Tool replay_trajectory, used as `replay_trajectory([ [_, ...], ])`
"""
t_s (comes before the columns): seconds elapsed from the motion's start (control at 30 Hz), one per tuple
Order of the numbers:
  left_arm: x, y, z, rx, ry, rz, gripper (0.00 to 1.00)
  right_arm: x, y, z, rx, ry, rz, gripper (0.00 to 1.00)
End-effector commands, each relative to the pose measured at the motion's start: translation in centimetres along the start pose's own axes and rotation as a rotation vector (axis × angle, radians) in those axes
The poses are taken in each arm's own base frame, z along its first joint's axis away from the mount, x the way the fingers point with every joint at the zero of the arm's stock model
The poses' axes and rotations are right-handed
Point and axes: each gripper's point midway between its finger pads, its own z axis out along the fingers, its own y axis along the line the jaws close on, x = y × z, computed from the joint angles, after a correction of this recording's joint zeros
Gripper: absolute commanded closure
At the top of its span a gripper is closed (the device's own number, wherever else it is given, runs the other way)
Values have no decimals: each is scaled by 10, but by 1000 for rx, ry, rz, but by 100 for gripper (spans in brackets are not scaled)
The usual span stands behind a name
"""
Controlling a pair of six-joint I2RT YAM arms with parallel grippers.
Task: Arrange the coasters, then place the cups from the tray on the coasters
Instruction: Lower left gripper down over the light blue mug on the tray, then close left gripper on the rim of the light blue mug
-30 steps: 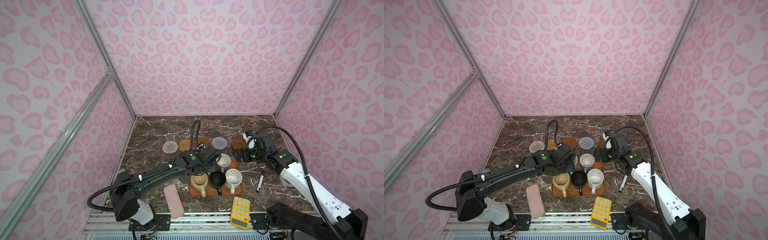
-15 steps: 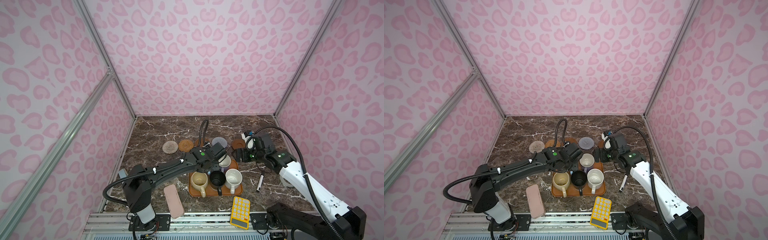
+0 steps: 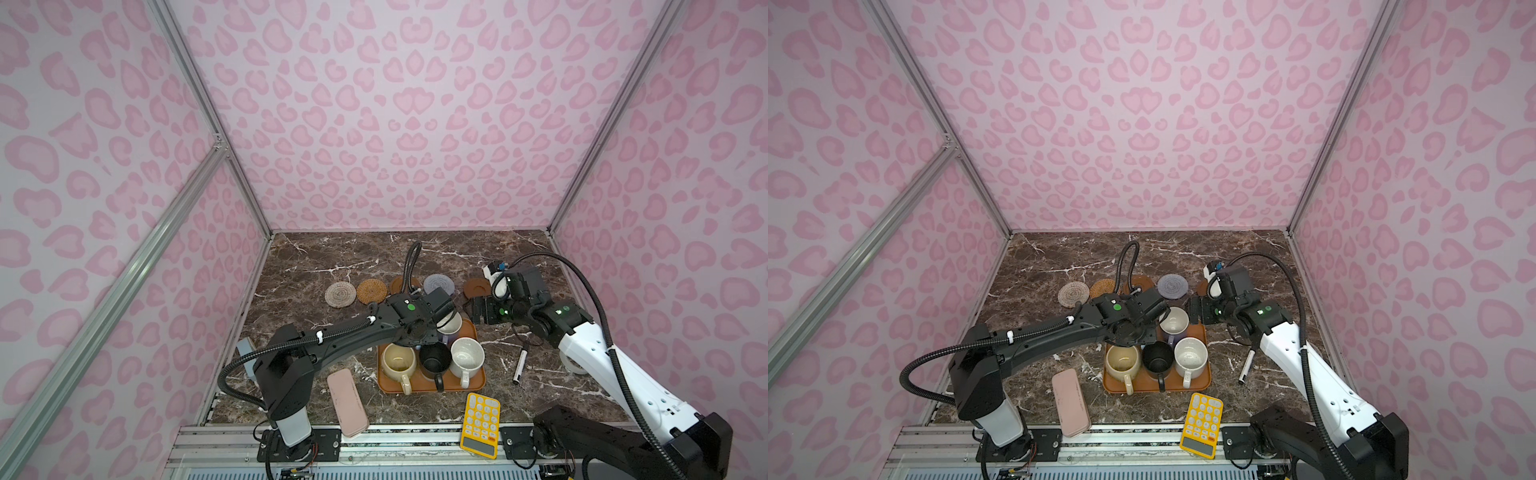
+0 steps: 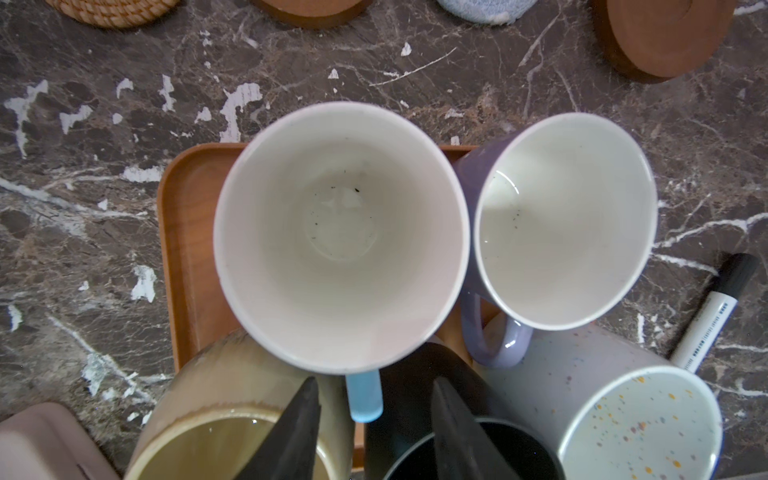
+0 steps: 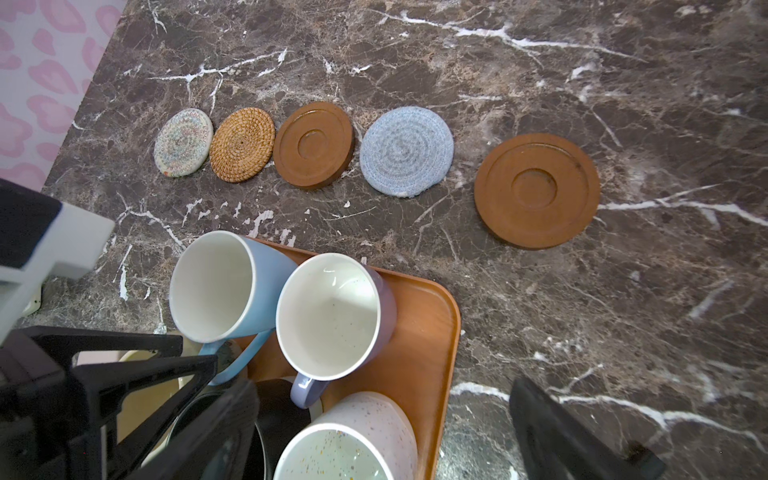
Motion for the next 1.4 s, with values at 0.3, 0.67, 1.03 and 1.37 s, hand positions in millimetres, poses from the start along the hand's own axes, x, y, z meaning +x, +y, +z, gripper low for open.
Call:
replay_trajectory([
  [0.3,-3,4,15,-63,-5,-12,58,-2,-3,-5,17,-21,-5,3],
  [0.67,0,11,21,-97,-14,-14,68,-6,0,1,5,-16,-13,4],
  [1.03,2,11,28,-104,-4,-8,54,-6,0,9,3,-4,-6,4],
  [1.37,0,8,21,-81,-15,2,87,-8,-1,7,13,-8,-7,5],
])
